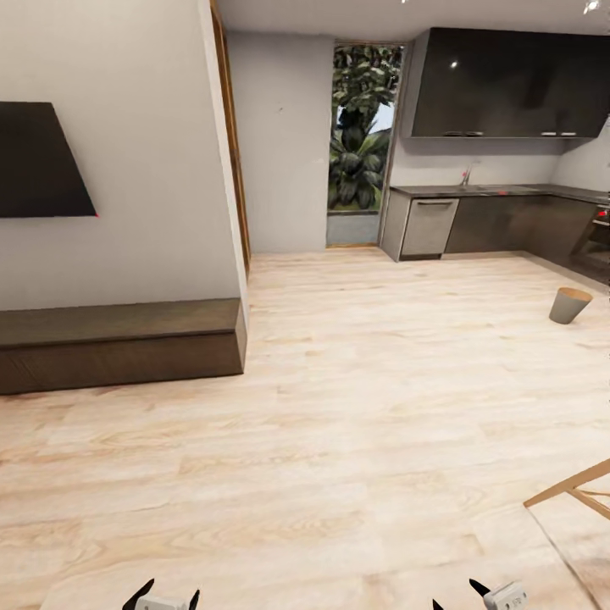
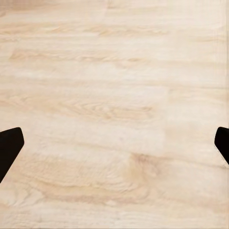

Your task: Put the three can of soda from the living room inside the tash can in the kitchen.

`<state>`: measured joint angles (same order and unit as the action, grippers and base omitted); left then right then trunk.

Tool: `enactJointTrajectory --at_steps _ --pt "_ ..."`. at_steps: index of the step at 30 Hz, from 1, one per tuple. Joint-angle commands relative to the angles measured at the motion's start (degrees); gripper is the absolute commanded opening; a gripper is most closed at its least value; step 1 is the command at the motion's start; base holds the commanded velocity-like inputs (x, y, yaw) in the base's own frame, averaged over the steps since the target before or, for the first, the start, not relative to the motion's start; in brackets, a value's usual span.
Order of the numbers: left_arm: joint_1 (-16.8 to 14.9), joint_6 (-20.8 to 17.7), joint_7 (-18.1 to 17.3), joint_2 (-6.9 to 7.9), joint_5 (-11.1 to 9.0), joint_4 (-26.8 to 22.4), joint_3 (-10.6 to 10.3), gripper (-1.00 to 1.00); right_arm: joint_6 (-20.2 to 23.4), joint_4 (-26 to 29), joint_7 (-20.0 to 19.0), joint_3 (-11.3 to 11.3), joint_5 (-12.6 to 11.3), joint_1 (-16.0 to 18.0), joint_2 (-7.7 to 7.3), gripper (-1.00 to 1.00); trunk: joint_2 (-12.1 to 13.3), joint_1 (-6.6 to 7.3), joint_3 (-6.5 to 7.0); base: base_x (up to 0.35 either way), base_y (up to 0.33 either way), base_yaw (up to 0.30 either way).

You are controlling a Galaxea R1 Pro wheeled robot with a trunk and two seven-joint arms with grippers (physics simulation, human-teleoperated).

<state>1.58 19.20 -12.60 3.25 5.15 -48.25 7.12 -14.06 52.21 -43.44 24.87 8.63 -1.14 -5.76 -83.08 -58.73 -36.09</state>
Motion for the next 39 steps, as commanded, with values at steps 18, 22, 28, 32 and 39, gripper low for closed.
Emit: enactJointTrajectory --at_steps 18,22,28,32,39 --pt "-0.06 -0.10 0.03 0.00 0.10 0.08 0.00 1.00 0.00 0.00 0.02 0.00 -0.02 0.00 0.01 1.00 0.00 0.00 0.28 0.328 0.000 -0.224" --pt "-0.06 -0.12 0.03 0.00 0.12 0.09 0.00 1.00 0.00 0.00 0.02 0.00 0.06 0.00 0.04 1.00 0.00 0.00 0.46 0.328 0.000 -0.216" --pt "-0.07 -0.13 -0.03 0.00 0.12 0.09 0.00 1.00 0.00 0.00 0.02 0.00 0.04 0.00 0.00 1.00 0.00 0.00 0.77 0.328 0.000 -0.152" --pt "-0.07 -0.13 -0.01 0.00 0.12 0.09 0.00 1.00 0.00 0.00 0.02 0.02 -0.17 0.00 -0.02 1.00 0.00 0.00 0.83 0.328 0.000 -0.044" --pt "-0.06 -0.13 0.01 0.00 0.08 0.09 0.00 1.00 -0.03 0.00 0.02 0.05 -0.33 0.00 -0.04 1.00 0.00 0.00 0.86 0.328 0.000 -0.011"
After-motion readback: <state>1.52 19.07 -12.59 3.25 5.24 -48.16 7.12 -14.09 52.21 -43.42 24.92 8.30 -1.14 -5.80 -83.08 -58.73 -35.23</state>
